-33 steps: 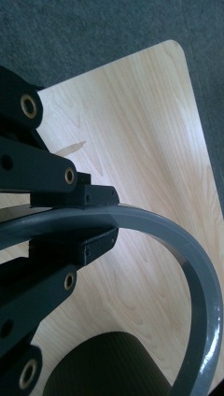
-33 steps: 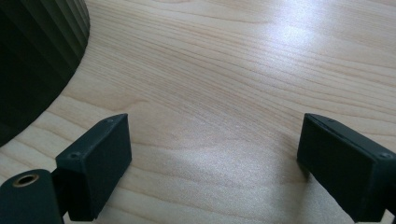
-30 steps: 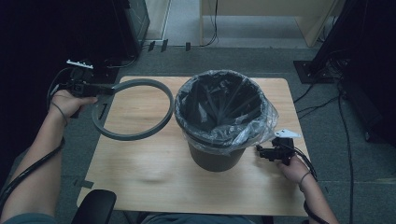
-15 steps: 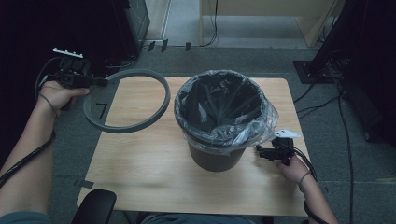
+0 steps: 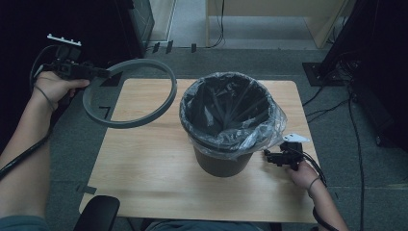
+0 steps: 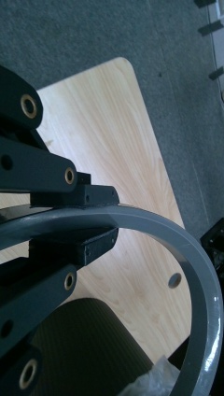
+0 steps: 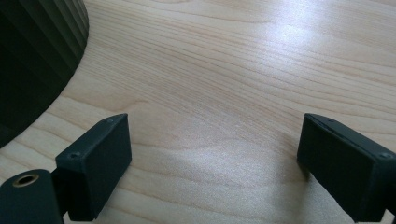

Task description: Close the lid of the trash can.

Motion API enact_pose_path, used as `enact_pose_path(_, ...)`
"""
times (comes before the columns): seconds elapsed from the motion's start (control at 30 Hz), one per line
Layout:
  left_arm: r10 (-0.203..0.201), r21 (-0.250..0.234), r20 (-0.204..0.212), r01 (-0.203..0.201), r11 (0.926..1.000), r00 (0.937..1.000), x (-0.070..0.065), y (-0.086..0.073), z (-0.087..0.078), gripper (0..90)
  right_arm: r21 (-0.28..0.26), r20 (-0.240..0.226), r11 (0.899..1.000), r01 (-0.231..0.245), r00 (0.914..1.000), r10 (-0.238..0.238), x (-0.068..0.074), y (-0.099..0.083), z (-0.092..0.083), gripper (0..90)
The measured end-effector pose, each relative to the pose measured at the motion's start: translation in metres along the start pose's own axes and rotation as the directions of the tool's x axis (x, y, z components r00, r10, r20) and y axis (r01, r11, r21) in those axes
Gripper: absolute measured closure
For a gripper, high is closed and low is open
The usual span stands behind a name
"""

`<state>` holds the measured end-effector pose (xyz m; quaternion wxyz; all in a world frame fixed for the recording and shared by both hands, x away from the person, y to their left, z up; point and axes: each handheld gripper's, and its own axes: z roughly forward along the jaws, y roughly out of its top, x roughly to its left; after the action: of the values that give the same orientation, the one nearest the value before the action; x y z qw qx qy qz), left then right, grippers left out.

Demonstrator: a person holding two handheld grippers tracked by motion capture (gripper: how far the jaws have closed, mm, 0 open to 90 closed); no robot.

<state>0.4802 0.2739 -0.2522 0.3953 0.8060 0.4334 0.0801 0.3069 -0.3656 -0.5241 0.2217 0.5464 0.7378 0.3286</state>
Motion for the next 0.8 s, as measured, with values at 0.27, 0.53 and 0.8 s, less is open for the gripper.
enact_pose_path(0.27,0.022,0.005,0.039,-0.022,0.9998,0.9990,-0.015,0.018,0.010,78.9,0.000,0.000,1.000,0.000,1.0000,0.000,0.000,0.000,0.000,10.0)
enact_pose_path(0.53,0.066,0.015,0.050,-0.066,0.9977,0.9966,-0.031,0.033,0.018,78.9,0.000,0.002,1.000,-0.002,1.0000,0.002,0.000,0.000,0.000,10.0)
enact_pose_path(0.8,0.098,0.016,0.062,-0.099,0.9949,0.9933,-0.043,0.044,0.027,78.8,0.000,0.005,1.000,-0.005,1.0000,0.005,0.001,0.000,0.000,10.0)
